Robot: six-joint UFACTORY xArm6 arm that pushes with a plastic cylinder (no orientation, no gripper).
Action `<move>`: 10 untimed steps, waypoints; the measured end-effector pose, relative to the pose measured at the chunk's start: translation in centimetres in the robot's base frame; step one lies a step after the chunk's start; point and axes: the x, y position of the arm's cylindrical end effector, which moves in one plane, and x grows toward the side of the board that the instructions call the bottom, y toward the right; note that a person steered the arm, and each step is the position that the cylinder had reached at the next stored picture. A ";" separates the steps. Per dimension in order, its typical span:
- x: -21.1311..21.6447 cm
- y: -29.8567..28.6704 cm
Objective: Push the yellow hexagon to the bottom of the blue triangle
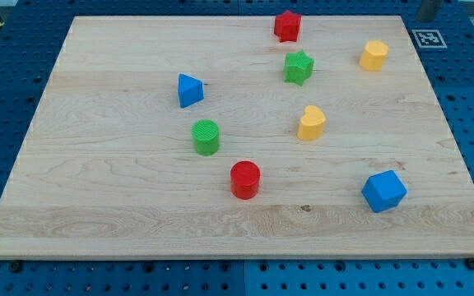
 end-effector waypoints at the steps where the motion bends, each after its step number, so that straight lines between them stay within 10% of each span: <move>1: 0.0 0.0; 5: 0.1 -12.3; 10: 7.5 -11.9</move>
